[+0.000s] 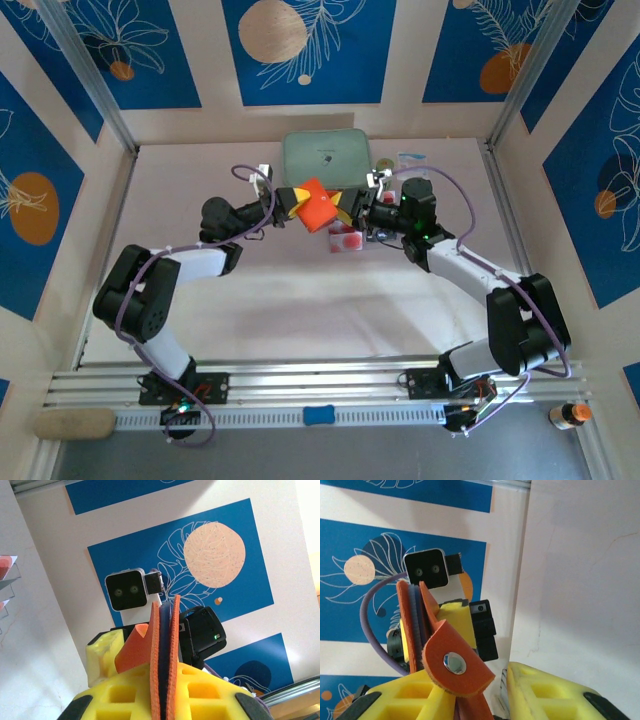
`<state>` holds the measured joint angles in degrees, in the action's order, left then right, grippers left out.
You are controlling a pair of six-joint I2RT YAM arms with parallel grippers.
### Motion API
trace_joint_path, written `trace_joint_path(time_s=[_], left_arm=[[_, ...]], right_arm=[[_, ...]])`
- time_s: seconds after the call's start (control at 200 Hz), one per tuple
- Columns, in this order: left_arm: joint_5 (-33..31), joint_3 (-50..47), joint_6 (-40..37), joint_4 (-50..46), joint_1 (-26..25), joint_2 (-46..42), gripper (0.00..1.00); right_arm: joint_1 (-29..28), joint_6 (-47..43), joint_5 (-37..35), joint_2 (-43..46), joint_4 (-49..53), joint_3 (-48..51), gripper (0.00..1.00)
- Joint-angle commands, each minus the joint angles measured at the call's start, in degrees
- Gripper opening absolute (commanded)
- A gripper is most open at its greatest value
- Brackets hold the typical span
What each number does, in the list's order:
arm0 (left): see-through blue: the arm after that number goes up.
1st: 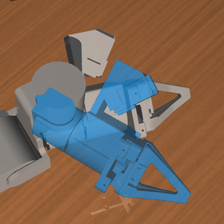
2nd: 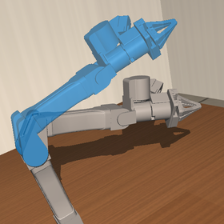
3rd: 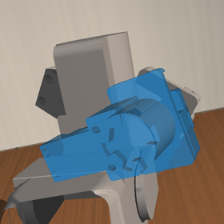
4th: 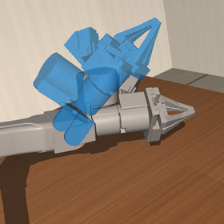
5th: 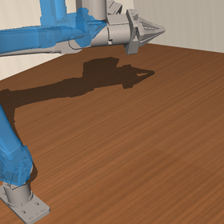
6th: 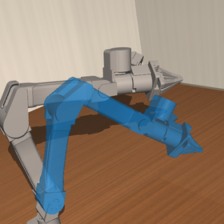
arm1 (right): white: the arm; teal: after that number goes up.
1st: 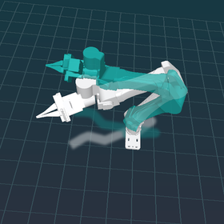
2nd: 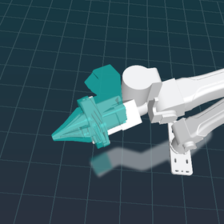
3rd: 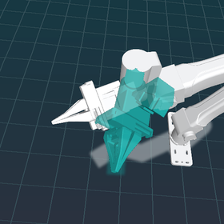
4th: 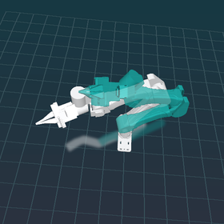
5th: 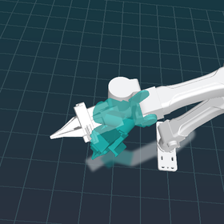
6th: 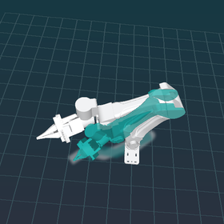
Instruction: Put the credit cards into the card holder
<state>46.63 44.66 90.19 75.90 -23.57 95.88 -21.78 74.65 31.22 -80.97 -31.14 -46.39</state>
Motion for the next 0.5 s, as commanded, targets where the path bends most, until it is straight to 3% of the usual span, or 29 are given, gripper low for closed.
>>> trace_joint_path(time_s=[0.0,0.16,0.295,0.455,0.495], left_arm=[[-0.75,2.14,0.58,3.73,-0.6,0.71,0.0],[-0.69,2.41,0.35,3.38,-0.86,1.13,0.0],[-0.58,2.18,-0.01,3.03,-1.03,1.66,0.0],[-0.49,2.07,-0.48,2.68,-1.04,2.56,0.0],[-0.49,2.16,-0.54,2.52,-1.04,2.87,0.0]], right_arm=[[-0.62,1.62,3.13,-0.77,-3.31,0.77,0.31],[-0.54,2.53,3.99,-0.98,-4.98,1.27,0.21],[-0.56,3.56,5.7,-1.99,-6.9,1.03,0.2],[-0.46,3.42,6.81,-2.58,-7.95,1.11,0.0],[-0.3,3.32,6.85,-2.57,-7.95,1.32,0.0]])
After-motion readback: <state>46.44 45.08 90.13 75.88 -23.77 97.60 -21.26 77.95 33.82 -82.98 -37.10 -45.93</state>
